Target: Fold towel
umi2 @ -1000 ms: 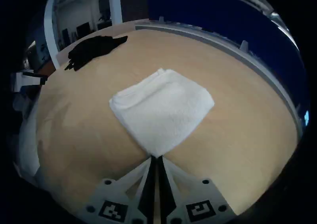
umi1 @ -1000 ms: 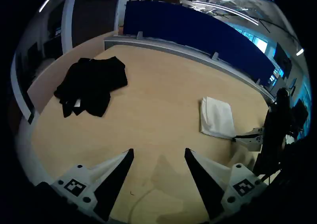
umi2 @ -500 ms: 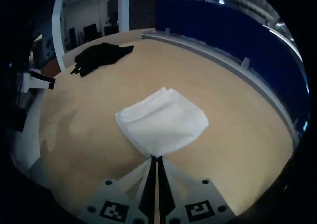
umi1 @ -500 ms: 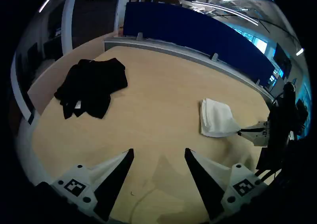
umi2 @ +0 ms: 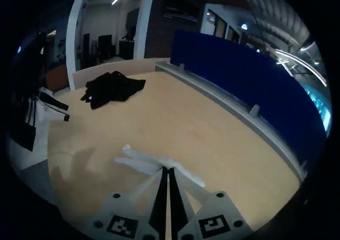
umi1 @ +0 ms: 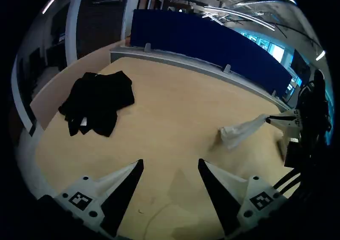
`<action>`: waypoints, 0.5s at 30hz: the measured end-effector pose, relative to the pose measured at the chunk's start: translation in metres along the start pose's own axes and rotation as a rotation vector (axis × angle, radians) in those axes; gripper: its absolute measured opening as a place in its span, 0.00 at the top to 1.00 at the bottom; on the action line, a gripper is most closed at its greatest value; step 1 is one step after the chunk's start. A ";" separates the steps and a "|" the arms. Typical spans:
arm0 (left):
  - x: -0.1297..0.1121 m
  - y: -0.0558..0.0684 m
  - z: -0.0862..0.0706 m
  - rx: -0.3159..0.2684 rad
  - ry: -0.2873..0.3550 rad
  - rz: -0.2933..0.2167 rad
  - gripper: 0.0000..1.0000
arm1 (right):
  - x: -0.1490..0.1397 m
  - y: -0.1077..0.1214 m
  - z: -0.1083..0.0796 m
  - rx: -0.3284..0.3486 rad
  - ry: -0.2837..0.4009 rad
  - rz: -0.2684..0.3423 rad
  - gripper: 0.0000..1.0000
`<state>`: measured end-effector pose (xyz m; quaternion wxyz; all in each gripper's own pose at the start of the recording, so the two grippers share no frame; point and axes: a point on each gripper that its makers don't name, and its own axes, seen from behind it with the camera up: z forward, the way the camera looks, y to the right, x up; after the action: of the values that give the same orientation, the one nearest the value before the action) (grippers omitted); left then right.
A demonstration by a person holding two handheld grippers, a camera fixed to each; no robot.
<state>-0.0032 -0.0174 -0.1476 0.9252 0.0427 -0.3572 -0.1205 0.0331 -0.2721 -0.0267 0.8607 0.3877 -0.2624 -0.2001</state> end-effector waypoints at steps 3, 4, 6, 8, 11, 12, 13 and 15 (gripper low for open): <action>0.003 0.001 -0.002 -0.003 0.006 -0.002 0.05 | 0.016 0.005 -0.010 -0.008 0.025 -0.009 0.97; 0.004 0.002 -0.003 -0.004 0.008 -0.002 0.05 | 0.020 0.007 -0.013 -0.010 0.032 -0.011 0.97; 0.006 0.003 -0.004 -0.006 0.010 -0.002 0.05 | 0.026 0.010 -0.018 -0.015 0.042 -0.013 0.97; 0.006 0.004 -0.005 -0.009 0.011 -0.002 0.05 | 0.030 0.013 -0.022 -0.020 0.048 -0.013 0.97; 0.008 0.006 -0.006 -0.012 0.012 0.000 0.05 | 0.031 0.018 -0.027 -0.026 0.051 -0.012 0.97; 0.008 0.007 -0.006 -0.013 0.013 0.000 0.05 | 0.031 0.019 -0.028 -0.027 0.052 -0.011 0.97; 0.009 0.008 -0.006 -0.014 0.013 0.001 0.05 | 0.032 0.021 -0.030 -0.030 0.053 -0.009 0.97; 0.010 0.009 -0.006 -0.017 0.014 0.003 0.05 | 0.032 0.024 -0.033 -0.033 0.055 -0.005 0.97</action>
<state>0.0100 -0.0110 -0.1445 0.9282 0.0353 -0.3499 -0.1218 0.0812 -0.2566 -0.0173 0.8734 0.3796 -0.2342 -0.1957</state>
